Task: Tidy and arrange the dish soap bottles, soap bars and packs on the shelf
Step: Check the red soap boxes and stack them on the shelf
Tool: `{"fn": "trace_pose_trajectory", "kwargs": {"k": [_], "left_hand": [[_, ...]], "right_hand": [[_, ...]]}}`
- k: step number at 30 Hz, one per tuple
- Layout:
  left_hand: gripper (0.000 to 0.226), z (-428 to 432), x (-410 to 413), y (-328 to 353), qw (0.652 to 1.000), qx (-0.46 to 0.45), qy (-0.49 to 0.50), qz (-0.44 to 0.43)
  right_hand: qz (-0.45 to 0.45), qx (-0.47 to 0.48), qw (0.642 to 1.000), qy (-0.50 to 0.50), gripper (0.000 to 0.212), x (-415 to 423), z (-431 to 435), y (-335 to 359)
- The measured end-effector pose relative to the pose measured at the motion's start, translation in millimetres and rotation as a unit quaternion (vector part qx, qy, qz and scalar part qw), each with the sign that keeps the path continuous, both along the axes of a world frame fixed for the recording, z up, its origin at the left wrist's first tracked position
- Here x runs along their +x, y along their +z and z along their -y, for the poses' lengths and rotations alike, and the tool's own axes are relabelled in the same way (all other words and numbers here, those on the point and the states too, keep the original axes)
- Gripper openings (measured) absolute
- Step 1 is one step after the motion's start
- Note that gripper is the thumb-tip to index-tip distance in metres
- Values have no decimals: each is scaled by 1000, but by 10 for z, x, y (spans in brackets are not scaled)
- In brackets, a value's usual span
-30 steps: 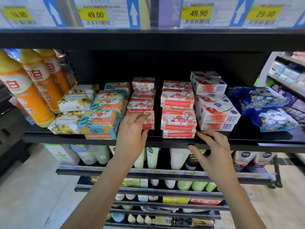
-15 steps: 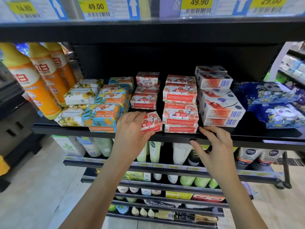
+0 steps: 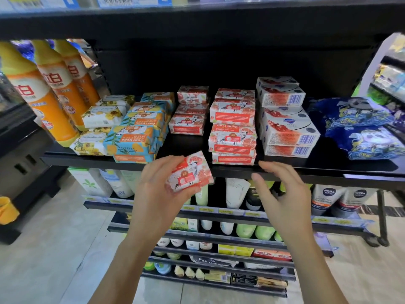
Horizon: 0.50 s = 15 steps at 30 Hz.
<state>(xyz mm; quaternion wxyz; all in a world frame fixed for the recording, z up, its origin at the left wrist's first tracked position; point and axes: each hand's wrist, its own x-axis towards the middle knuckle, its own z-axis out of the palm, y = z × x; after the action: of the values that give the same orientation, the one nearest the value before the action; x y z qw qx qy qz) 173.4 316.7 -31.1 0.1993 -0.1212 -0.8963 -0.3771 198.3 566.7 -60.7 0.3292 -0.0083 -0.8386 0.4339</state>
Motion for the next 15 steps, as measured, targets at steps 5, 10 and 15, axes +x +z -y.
{"fn": "trace_pose_trajectory", "kwargs": {"k": [5,10,15], "left_hand": [[70,-207,156,-92,995,8,-100,-24],[67,-323,219,-196,989,29,-140,-28],[90,-267,256,-269,981,102,-146,81]], "right_hand": [[163,-217,951,146,52,223,283,190],[196,-354,896,182,46,228,385,146],[189,-400,879,178,44,247,411,61]]}}
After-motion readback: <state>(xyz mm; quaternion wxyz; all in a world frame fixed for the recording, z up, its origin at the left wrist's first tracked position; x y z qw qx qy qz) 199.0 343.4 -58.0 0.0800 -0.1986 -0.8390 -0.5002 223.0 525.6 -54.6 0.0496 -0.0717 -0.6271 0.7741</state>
